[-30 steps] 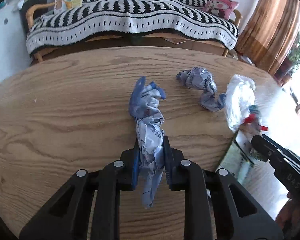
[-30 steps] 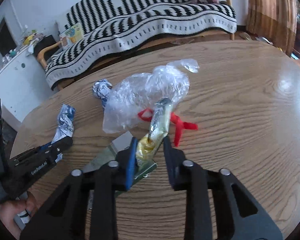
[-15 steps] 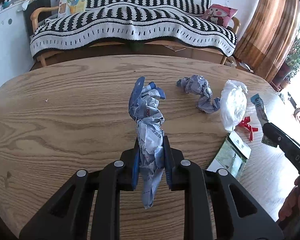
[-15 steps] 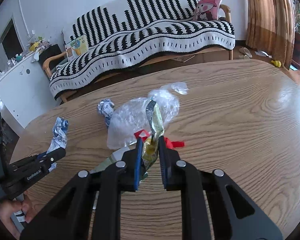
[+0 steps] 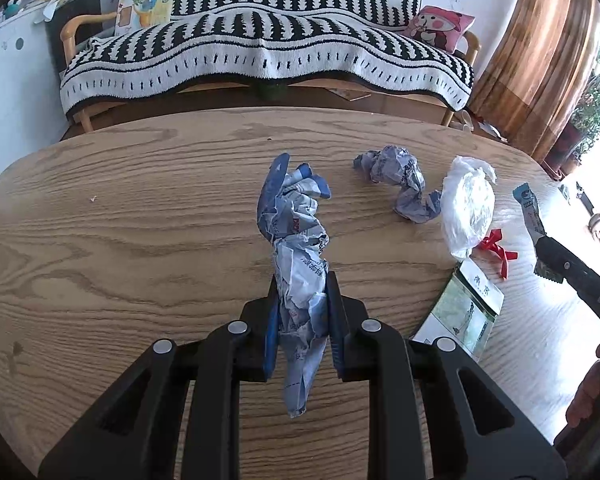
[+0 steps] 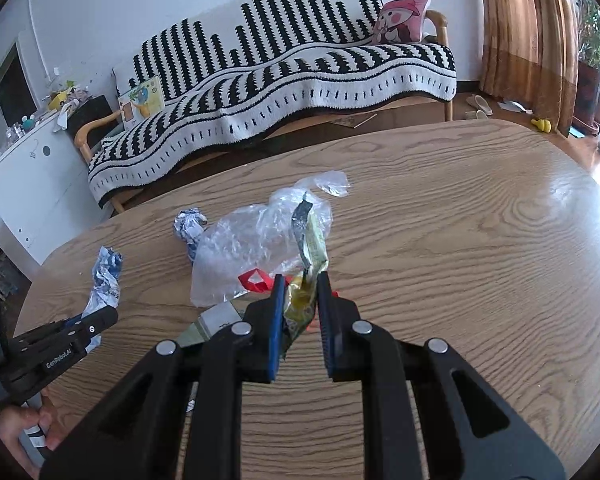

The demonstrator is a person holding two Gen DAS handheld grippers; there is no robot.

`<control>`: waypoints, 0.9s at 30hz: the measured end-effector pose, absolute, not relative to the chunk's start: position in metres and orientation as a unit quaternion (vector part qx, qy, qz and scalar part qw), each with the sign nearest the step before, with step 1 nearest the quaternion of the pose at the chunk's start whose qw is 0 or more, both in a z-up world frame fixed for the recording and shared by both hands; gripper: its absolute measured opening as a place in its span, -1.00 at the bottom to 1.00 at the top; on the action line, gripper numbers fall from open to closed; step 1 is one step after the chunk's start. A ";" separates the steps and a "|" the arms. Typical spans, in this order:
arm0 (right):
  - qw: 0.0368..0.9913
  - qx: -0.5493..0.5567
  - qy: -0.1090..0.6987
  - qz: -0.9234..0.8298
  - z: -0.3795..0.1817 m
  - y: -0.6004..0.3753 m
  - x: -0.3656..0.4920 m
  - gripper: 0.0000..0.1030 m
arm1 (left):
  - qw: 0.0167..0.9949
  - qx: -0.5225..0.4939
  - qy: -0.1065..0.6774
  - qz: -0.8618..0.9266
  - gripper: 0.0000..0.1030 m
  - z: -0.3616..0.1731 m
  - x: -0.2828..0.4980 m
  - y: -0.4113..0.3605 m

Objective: Collect trash
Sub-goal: 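Lift the blue paper and gold wrapper and carry them toward the bin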

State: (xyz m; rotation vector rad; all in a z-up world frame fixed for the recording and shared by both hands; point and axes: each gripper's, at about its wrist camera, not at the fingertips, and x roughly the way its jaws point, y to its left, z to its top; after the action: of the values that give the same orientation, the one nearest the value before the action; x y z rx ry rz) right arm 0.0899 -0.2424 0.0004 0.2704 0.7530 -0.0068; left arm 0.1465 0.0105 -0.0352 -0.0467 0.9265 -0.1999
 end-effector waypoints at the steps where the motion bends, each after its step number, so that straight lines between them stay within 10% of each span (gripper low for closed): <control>1: 0.921 0.132 0.367 -0.003 0.000 -0.243 0.090 -0.68 | 0.890 -0.022 0.446 -0.096 -0.61 -0.035 0.147 0.010; 27: 0.919 0.132 0.372 0.002 -0.001 -0.243 0.089 -0.68 | 0.891 -0.021 0.444 -0.096 -0.61 -0.033 0.144 0.007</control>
State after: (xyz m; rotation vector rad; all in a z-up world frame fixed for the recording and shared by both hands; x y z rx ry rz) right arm 0.0894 -0.2428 -0.0009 0.2715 0.7644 0.0043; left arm 0.1440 0.0067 -0.0326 -0.0430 0.9213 -0.2003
